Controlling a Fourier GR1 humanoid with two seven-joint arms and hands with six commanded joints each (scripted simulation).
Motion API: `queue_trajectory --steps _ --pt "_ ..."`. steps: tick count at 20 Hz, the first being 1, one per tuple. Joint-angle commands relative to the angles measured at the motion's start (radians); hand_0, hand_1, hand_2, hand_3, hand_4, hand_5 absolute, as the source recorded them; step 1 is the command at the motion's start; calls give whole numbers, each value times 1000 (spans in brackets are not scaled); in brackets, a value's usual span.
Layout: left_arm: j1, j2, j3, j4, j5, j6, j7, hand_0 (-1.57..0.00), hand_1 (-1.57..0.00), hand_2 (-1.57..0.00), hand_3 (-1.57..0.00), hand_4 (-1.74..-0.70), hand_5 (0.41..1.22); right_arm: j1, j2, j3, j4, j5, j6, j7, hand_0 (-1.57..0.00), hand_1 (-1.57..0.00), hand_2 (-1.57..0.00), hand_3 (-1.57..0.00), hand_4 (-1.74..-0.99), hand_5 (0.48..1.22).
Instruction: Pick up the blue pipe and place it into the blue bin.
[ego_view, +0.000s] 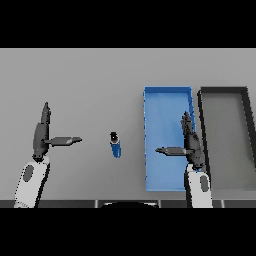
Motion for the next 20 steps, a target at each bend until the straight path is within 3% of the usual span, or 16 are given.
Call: queue_trajectory --steps 1,6,8,10,16,20 --pt "-4 -3 -1 1 -1 2 -2 1 1 1 1 -966 593 -4 -3 -3 2 -2 0 3 1 1 1 1 -1205 629" --pt "-39 -28 -17 21 -19 18 13 1 1 1 1 -966 593 -31 -29 -32 26 -21 11 12 1 1 1 1 -1205 629" --pt "13 90 -50 19 -28 -150 -92 1 1 1 1 -963 592 21 -134 13 -30 95 31 -118 1 1 1 1 -1201 628" --pt "12 125 -66 37 -38 -212 -124 1 1 1 1 -959 590 57 -157 44 -61 142 39 -136 1 1 1 1 -1197 626" --pt "38 160 -100 3 -13 -328 -182 1 1 1 1 -976 584 67 -172 55 -88 151 51 -106 1 1 1 1 -1192 621" --pt "65 205 -158 -78 -2 -422 -142 1 1 1 1 -1048 535 50 -169 60 -77 159 48 -105 1 1 1 1 -1176 615"
